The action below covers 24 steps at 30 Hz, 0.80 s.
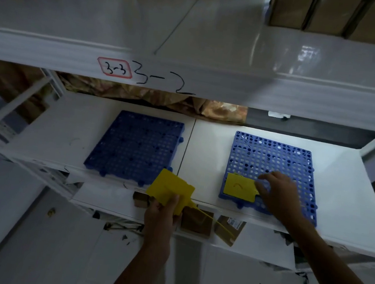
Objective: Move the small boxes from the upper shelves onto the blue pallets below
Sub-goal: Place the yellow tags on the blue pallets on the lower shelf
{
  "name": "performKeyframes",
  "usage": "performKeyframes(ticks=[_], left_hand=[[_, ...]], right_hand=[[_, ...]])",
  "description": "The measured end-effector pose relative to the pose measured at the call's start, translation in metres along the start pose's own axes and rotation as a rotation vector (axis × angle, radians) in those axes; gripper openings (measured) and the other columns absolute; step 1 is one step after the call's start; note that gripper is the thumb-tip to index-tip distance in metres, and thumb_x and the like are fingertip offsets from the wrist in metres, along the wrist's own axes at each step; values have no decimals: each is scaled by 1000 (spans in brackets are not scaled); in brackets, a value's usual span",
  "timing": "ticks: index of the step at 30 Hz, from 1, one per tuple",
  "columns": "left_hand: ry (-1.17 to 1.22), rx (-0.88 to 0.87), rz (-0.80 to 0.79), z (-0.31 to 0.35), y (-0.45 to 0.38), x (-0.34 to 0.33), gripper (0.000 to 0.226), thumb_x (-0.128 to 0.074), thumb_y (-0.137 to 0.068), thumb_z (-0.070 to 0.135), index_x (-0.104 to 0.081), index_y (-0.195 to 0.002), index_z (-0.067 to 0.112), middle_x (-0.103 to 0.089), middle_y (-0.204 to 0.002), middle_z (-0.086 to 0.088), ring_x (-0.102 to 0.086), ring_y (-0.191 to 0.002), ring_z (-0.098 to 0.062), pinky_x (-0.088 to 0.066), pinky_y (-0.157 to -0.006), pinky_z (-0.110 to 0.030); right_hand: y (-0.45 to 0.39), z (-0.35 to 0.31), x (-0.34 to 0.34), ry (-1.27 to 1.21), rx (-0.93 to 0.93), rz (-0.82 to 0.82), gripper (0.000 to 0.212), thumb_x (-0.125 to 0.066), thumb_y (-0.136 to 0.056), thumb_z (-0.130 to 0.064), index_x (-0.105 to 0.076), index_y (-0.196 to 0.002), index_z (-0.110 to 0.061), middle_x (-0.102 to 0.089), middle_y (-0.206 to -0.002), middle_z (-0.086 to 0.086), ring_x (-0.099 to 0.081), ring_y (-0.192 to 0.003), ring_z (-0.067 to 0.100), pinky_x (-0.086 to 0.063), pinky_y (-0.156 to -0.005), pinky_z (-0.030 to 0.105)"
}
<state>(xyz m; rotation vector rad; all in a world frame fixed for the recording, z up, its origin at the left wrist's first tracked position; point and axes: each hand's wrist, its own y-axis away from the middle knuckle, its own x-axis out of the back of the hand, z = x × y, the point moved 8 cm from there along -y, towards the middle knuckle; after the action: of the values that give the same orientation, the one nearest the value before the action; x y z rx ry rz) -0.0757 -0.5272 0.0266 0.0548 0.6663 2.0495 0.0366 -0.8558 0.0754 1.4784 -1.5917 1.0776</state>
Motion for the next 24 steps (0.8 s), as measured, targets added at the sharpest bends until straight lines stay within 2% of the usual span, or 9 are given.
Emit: performKeyframes(ticks=[3, 5, 8, 11, 13, 17, 19, 21, 24], left_hand=[[30, -14, 50, 12, -9, 12, 26, -72, -95, 16, -70, -121, 15, -75, -117, -9, -71, -107, -31, -60, -89, -46], [45, -19, 108, 23, -17, 24, 28, -73, -94, 17, -71, -122, 13, -75, -118, -10, -70, -109, -33, -56, -97, -52], [88, -38, 175, 45, -33, 49, 24, -74, -94, 15, -73, -117, 11, -76, -115, -9, -70, -109, -34, -55, -99, -55], [122, -25, 185, 64, -58, 77, 11, -74, -94, 18, -74, -105, 18, -78, -94, 2, -71, -98, -33, -57, -92, -58], [138, 22, 182, 72, -80, 95, 19, -74, -94, 20, -71, -112, 17, -76, -97, 2, -71, -94, -28, -60, -87, -54], [194, 117, 102, 90, -126, 123, 21, -71, -97, 18, -65, -117, 20, -71, -108, -3, -71, -95, -28, -59, -72, -32], [36, 122, 42, 102, -149, 137, 9, -67, -100, 20, -66, -92, 18, -63, -79, -5, -59, -73, -27, -48, -66, -34], [-169, 109, -24, 111, -173, 150, 39, -62, -103, 19, -53, -65, 15, -48, -59, -8, -43, -56, -25, -37, -59, -34], [-292, 139, -122, 111, -204, 165, 47, -56, -104, 12, -45, -59, 14, -41, -53, -6, -37, -48, -18, -32, -51, -28]], right_hand=[[17, -99, -18, -301, 151, -282, 6, -73, -96, -32, -78, -99, -30, -75, -94, -19, -67, -81, -4, -51, -73, 18], [29, -163, -37, -325, 274, -428, 11, -77, -92, -38, -80, -99, -30, -73, -87, -24, -67, -80, -7, -49, -71, 10], [30, -230, -64, -199, 405, -504, 20, -73, -94, -38, -79, -108, -25, -76, -101, -12, -68, -89, 3, -51, -81, 20], [13, -273, -87, -100, 433, -465, 20, -66, -99, -36, -77, -111, -25, -75, -108, -7, -68, -98, 12, -47, -83, 25], [-1, -302, -106, -44, 463, -452, 20, -62, -100, -35, -77, -106, -22, -75, -106, -4, -68, -98, 16, -45, -80, 27], [-27, -346, -147, -49, 408, -487, 20, -60, -102, -26, -75, -94, -16, -73, -96, 2, -68, -90, 20, -47, -78, 32], [-41, -361, -171, -21, 383, -496, 22, -56, -105, -24, -76, -99, -16, -74, -99, 3, -68, -90, 22, -51, -79, 36], [-57, -372, -194, 18, 359, -503, 24, -54, -106, -26, -76, -107, -19, -74, -105, 1, -68, -94, 21, -50, -79, 34], [-75, -383, -228, 51, 301, -519, 21, -57, -106, -30, -77, -107, -24, -75, -108, -2, -69, -96, 20, -49, -80, 31]])
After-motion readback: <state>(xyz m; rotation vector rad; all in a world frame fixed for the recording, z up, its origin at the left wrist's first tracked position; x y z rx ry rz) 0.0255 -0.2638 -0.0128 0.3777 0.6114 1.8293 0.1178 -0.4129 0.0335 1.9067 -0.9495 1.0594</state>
